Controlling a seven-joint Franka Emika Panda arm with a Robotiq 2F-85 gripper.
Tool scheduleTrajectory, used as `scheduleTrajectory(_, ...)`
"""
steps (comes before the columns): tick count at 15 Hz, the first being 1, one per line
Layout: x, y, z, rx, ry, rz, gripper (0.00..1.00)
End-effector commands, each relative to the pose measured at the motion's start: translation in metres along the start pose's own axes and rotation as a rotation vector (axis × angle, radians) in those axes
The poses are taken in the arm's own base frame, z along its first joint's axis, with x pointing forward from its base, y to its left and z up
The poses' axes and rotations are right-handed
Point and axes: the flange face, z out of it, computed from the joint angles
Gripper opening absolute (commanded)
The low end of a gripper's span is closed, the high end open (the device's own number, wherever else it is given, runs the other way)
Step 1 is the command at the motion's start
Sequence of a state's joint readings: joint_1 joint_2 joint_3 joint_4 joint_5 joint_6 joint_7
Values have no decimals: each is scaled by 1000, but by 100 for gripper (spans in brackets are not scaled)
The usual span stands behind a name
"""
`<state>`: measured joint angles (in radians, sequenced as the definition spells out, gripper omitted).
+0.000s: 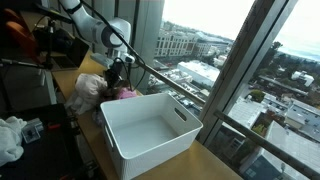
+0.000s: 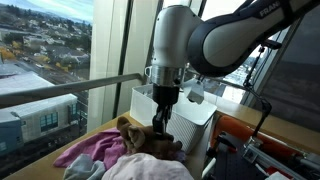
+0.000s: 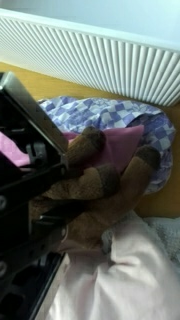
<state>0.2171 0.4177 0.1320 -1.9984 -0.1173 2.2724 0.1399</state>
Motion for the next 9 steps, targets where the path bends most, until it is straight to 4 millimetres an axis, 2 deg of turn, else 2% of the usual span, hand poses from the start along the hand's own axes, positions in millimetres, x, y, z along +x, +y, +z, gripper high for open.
scheduleTrajectory(1, -6, 15, -41, 1, 39, -14, 64)
scheduleTrajectory(6, -16, 33, -116, -2, 130, -28, 100)
scheduleTrajectory(9, -17, 36, -134, 15, 169, -46, 100)
